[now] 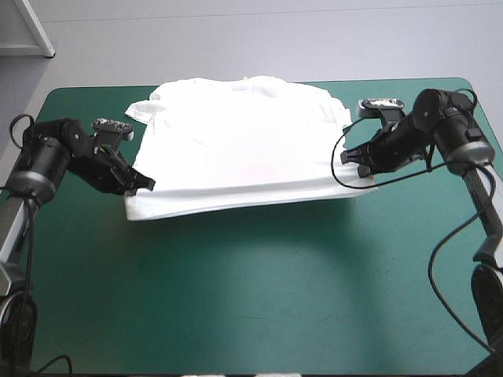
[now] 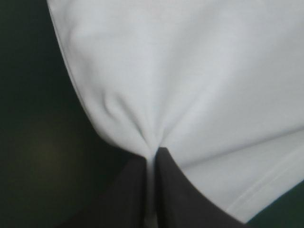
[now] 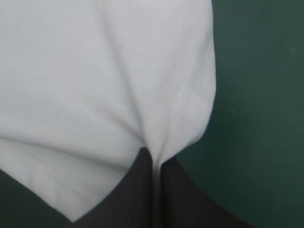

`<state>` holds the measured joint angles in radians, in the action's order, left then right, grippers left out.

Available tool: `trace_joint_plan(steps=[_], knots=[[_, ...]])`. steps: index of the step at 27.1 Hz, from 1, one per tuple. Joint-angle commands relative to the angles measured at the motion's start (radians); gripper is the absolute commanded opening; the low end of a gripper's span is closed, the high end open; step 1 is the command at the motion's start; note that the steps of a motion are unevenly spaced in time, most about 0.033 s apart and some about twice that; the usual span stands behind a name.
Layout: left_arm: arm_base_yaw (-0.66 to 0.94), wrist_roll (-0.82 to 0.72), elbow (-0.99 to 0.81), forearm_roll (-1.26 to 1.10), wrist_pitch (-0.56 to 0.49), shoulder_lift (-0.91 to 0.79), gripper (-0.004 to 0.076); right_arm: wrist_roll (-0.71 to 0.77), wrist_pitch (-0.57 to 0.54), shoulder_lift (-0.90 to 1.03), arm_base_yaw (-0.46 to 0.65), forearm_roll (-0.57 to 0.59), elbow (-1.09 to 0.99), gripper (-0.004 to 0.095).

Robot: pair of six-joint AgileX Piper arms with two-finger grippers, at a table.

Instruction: Fold the cloth

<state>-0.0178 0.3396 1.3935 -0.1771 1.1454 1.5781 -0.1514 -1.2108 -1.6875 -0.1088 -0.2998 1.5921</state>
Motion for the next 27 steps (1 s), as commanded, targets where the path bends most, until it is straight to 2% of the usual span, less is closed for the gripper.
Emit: trace_joint_plan(steps=[1,8,15,20,22,27], knots=[[-0.002,-0.015,-0.181,-0.009,-0.010,-0.173,0.0019,-0.036,0.029,0.167,0.001,0.005,-0.170,-0.0017],[-0.002,-0.020,-0.500,-0.007,0.051,-0.339,0.0019,-0.052,0.029,0.361,0.001,0.005,-0.564,-0.0017],[-0.002,-0.050,-0.620,0.014,0.104,-0.469,0.0019,-0.063,0.029,0.497,0.001,-0.056,-0.776,-0.0017],[-0.002,-0.067,-0.630,0.077,0.121,-0.541,0.0020,-0.135,0.029,0.548,0.001,-0.104,-0.831,-0.0011],[-0.002,-0.067,-0.630,0.092,0.121,-0.562,0.0022,-0.153,0.029,0.549,0.001,-0.123,-0.830,0.0025],[-0.002,-0.067,-0.630,0.080,0.140,-0.576,0.0095,-0.243,0.062,0.549,0.001,-0.207,-0.830,0.0262]])
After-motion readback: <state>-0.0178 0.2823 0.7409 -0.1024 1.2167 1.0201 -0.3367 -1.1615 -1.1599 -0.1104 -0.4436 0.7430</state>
